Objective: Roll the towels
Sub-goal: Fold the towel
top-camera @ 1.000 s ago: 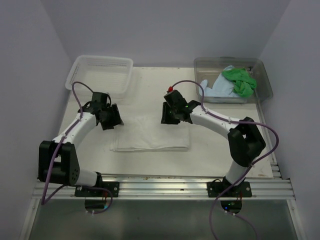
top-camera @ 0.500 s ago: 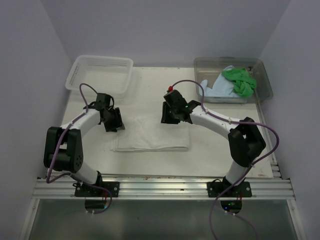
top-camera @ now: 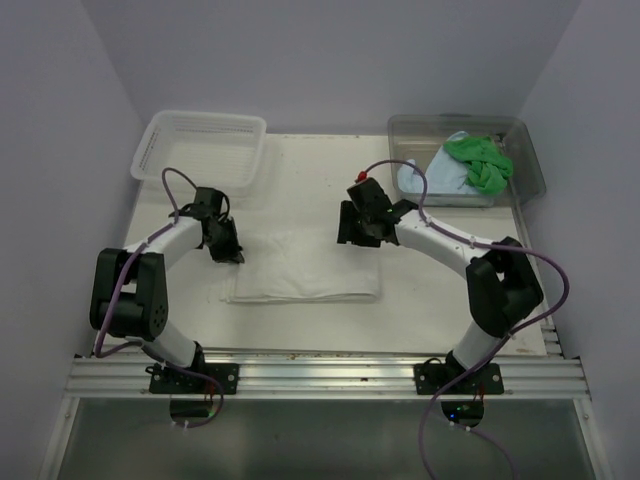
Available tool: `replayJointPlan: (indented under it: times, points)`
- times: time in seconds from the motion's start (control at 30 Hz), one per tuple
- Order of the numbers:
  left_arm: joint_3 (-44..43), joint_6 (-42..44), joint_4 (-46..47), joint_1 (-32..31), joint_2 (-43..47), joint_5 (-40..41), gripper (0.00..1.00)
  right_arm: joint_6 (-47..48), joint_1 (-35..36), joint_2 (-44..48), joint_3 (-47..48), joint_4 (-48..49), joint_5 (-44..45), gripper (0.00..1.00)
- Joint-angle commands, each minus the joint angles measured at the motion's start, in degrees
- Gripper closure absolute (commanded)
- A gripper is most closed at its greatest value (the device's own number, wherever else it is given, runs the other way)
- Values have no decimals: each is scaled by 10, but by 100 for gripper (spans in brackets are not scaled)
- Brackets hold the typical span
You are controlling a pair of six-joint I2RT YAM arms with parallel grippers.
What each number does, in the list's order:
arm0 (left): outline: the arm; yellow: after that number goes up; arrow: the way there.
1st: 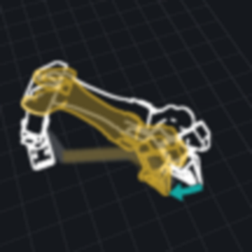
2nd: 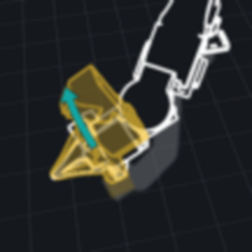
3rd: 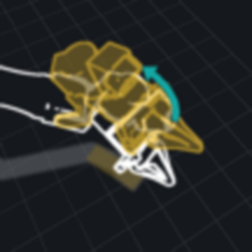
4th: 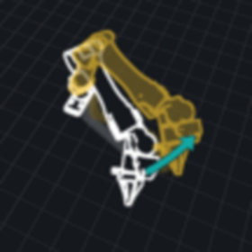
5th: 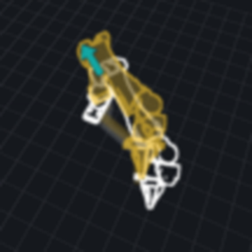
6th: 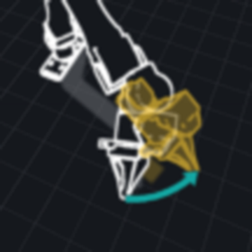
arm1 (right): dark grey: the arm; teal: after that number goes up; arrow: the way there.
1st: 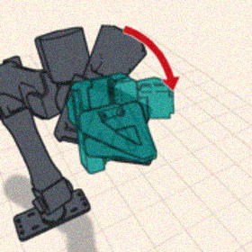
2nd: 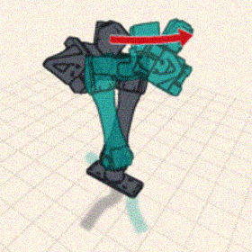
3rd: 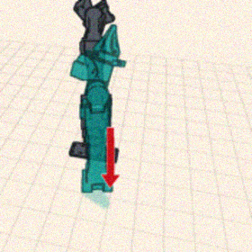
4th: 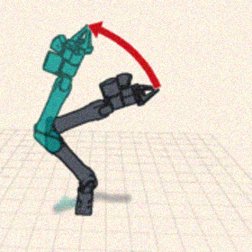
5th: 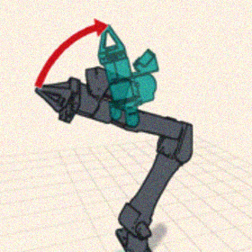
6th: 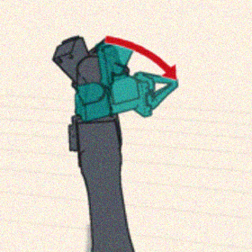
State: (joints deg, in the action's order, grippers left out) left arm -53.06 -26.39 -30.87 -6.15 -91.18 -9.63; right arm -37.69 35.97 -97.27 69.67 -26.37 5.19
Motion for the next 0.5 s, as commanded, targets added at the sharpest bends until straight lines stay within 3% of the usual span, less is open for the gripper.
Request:
replayJointPlan:
  times: [0.0,0.17,0.47]
  points:
    - [-28,1,0,-1,26,1,100,24,-34,38,-32,-19,11,32]
    - [-47,-6,-22,-1,43,24,100,41,-78,55,-91,-9,-31,23]
    - [-48,-19,-28,-1,52,29,100,40,-85,45,-151,60,-96,28]
